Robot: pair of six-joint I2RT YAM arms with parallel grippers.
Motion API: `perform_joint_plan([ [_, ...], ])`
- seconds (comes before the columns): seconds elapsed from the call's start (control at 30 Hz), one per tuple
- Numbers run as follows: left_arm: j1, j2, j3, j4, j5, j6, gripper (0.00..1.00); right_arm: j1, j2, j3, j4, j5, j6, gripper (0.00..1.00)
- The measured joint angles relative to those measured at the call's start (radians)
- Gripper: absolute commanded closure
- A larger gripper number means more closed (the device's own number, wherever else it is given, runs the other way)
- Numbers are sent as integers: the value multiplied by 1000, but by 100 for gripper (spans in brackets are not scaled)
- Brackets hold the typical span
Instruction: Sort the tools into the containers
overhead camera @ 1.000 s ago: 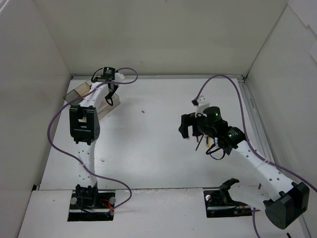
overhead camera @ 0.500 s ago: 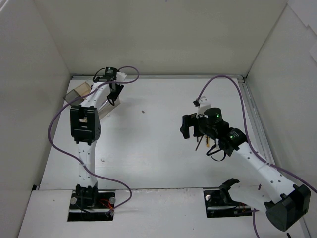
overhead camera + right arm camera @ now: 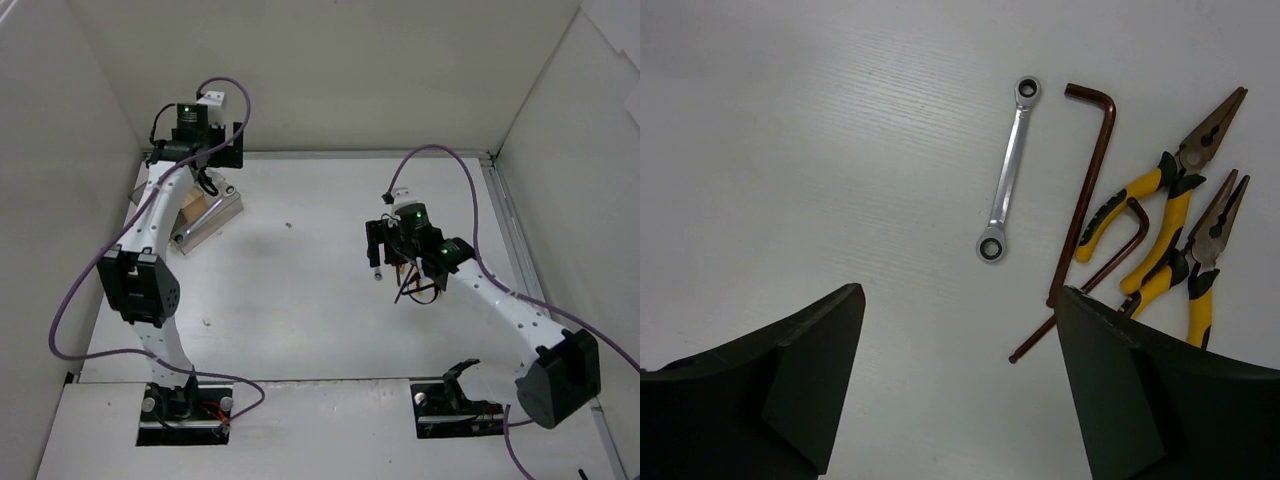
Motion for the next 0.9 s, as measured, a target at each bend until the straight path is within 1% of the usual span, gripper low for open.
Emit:
perform_joint_plan([
  [0.1, 1, -114, -85, 23, 36, -139, 0, -26, 109, 49, -8, 5, 19, 41],
  [0.13, 1, -151, -125, 21, 38, -148, 0, -35, 144, 67, -7, 7, 26, 41],
  [0.17, 1, -175, -156, 28, 47, -181, 0, -43, 185, 90, -16, 9, 33, 45],
  [0.27, 1, -221, -259, 26, 62, -259, 0, -57, 299, 156, -23, 14, 42, 49],
  [0.37, -7, -230, -347, 18, 58, -304, 0, -64, 405, 208, -26, 21, 50, 49],
  [0.5, -29, -230, -414, 1, 58, -325, 0, -69, 523, 240, -29, 18, 58, 52],
  [0.7, -47, -235, -455, 6, 72, -329, 0, -78, 674, 254, -30, -10, 67, 58],
  [0.9, -50, -245, -465, 30, 95, -322, 0, -98, 703, 278, -25, -17, 66, 59],
])
